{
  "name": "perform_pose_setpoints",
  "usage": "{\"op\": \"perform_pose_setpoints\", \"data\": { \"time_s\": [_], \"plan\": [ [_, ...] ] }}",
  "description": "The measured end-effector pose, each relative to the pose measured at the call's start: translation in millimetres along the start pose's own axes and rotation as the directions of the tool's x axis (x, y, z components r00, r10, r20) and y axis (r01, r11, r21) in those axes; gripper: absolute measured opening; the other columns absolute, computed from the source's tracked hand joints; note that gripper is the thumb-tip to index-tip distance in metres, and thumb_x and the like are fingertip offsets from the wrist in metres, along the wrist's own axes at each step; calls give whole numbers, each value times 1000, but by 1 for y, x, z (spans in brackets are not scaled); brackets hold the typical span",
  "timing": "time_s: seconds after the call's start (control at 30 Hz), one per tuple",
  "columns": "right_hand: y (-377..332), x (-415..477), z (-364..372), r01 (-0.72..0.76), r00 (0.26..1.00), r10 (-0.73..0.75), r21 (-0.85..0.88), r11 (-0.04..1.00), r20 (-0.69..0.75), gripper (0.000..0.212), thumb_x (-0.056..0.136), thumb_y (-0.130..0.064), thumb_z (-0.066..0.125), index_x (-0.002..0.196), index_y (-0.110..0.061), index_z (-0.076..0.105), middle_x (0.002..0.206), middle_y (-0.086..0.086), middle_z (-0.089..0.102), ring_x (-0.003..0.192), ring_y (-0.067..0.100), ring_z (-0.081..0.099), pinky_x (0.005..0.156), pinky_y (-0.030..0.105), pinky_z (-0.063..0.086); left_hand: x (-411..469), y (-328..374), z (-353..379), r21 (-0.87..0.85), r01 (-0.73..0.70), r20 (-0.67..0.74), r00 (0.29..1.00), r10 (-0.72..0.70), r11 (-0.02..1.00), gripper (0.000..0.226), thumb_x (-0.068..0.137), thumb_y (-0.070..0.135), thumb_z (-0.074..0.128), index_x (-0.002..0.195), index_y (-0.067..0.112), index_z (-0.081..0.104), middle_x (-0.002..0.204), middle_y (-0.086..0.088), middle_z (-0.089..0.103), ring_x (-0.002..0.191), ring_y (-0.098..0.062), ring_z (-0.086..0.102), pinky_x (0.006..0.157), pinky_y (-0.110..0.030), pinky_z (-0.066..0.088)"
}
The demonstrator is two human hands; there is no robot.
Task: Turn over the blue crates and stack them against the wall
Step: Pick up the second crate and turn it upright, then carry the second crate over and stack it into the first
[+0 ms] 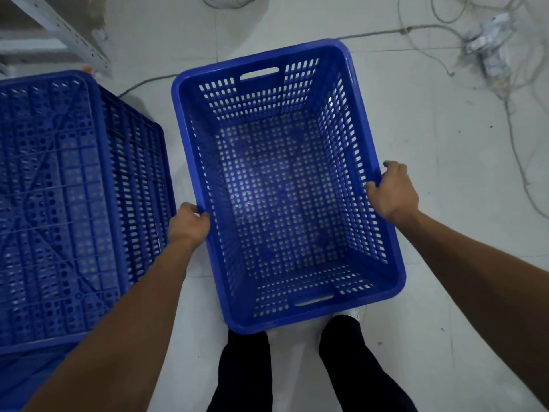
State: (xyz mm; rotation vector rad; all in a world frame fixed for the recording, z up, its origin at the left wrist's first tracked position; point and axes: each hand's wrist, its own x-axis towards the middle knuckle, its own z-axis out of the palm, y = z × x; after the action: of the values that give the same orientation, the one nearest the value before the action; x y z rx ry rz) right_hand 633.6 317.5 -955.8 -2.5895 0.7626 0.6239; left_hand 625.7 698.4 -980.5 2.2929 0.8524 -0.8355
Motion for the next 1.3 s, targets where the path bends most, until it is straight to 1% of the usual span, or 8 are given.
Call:
{"op": "perform_pose_setpoints", "data": {
  "time_s": [0.1, 0.23, 0.37, 0.53, 0.8, 0.93, 1.1, 1.3],
  "plan": [
    [0, 12, -1, -40, 993, 35, 47, 998, 111, 62, 92, -31, 57, 145, -8, 34, 144, 15, 43, 124, 35, 50, 102, 49, 44, 6, 5, -5, -90, -19, -23, 1000, 17, 996, 28, 96, 20, 53, 124, 17, 52, 101, -9, 63, 78, -27, 62, 66, -37, 53],
    [-2, 20, -2, -165, 972, 130, 172, 971, 197, 58, 92, -29, 59, 142, -8, 37, 135, 15, 52, 114, 36, 58, 95, 46, 48, 9, 7, -6, -393, 65, 59, 997, -46, 917, 30, 95, 10, 52, 123, 22, 56, 109, -7, 68, 92, -27, 68, 83, -45, 59],
    [-1, 23, -1, -238, 962, 188, 265, 934, 200, 54, 94, -27, 58, 141, -8, 39, 133, 14, 56, 111, 33, 59, 89, 42, 49, 1, 14, -6, -550, 146, 125, 988, -92, 822, 34, 97, 5, 47, 126, 21, 55, 105, -3, 69, 86, -19, 67, 68, -32, 56],
    [1, 23, 0, -330, 938, 247, 422, 844, 242, 50, 90, -21, 62, 136, -11, 45, 126, 11, 60, 103, 31, 63, 88, 44, 53, 1, 16, -10, -586, 200, 159, 979, -131, 785, 41, 94, -1, 42, 126, 21, 55, 105, -1, 68, 84, -16, 65, 66, -31, 54],
    [18, 7, -4, -281, 959, 248, 365, 887, 136, 35, 88, -27, 65, 116, -17, 47, 112, 6, 64, 94, 27, 65, 86, 47, 56, -10, 22, -21, -553, 151, 120, 988, -101, 819, 31, 96, 3, 53, 122, 19, 55, 100, 0, 66, 84, -18, 66, 72, -36, 58],
    [24, -8, -31, -177, 984, 178, 251, 952, 20, 24, 93, -27, 58, 108, -13, 46, 101, 5, 60, 85, 24, 61, 72, 39, 51, -35, 35, -30, -514, 70, 27, 997, -66, 855, 22, 93, 6, 62, 110, 16, 53, 93, -2, 64, 75, -18, 64, 72, -37, 58],
    [24, -42, -88, -66, 994, 77, 146, 987, -71, 22, 97, -29, 52, 103, -9, 47, 94, 5, 58, 77, 25, 58, 65, 33, 42, -84, 53, -58, -183, -44, -71, 997, 31, 982, 27, 95, 23, 61, 114, 8, 48, 103, -13, 64, 89, -32, 66, 80, -46, 58],
    [20, -104, -186, 107, 991, -102, 53, 993, -91, 12, 96, -18, 50, 99, -7, 47, 95, 9, 55, 75, 24, 53, 59, 32, 37, -192, 77, -103, 36, -148, -188, 970, 152, 988, 19, 99, 21, 51, 103, 7, 37, 78, -8, 54, 63, -25, 54, 58, -37, 44]
  ]
}}
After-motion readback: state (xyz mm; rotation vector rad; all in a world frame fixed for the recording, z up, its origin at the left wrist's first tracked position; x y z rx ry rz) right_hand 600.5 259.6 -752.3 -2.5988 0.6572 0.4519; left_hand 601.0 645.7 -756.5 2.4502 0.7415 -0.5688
